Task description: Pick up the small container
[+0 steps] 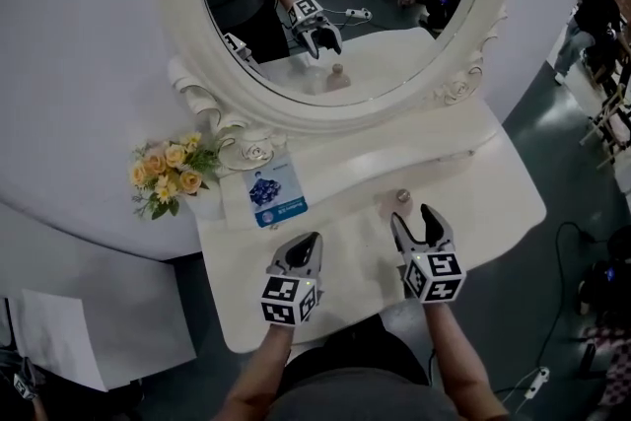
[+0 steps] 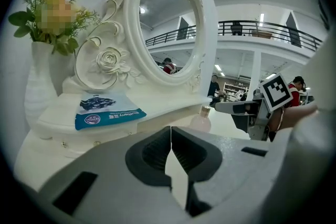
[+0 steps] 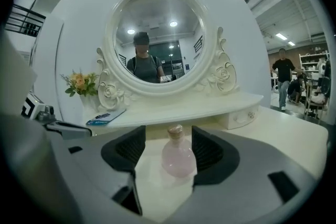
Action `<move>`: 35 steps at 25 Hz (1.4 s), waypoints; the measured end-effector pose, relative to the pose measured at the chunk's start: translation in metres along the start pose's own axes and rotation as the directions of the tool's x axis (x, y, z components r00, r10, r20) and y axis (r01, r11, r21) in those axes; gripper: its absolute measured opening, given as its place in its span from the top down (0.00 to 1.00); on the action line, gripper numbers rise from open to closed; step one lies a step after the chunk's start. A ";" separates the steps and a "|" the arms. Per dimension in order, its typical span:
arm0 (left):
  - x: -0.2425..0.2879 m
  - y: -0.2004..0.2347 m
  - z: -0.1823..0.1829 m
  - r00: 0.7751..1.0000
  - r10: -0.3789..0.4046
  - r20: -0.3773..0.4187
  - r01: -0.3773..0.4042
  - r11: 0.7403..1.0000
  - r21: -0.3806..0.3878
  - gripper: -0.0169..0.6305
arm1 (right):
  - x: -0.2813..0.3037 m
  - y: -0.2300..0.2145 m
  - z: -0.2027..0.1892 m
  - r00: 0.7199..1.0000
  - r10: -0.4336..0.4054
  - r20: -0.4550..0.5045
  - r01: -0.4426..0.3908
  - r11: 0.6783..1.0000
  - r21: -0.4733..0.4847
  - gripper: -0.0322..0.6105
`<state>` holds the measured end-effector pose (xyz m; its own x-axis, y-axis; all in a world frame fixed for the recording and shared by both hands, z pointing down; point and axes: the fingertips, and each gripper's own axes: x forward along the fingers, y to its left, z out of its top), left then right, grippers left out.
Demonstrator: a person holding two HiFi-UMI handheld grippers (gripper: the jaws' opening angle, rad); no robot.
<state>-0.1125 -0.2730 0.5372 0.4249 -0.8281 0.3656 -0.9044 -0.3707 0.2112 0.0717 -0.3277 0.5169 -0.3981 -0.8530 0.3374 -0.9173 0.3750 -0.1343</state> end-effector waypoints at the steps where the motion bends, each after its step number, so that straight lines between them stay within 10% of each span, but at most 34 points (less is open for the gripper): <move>1: 0.002 0.000 -0.001 1.000 0.001 -0.004 -0.001 1.000 -0.003 0.96 | 0.005 -0.003 -0.002 1.000 0.000 -0.008 0.000 1.000 0.001 0.52; 35: 0.026 0.013 -0.014 0.991 0.115 -0.068 -0.120 0.990 -0.069 0.96 | 0.068 -0.012 -0.022 0.997 0.063 -0.055 -0.069 0.990 -0.126 0.69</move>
<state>-0.1131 -0.2936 0.5619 0.3196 -0.8347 0.4485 -0.9439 -0.2387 0.2283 0.0559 -0.3825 0.5621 -0.4537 -0.8065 0.3791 -0.8786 0.4760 -0.0389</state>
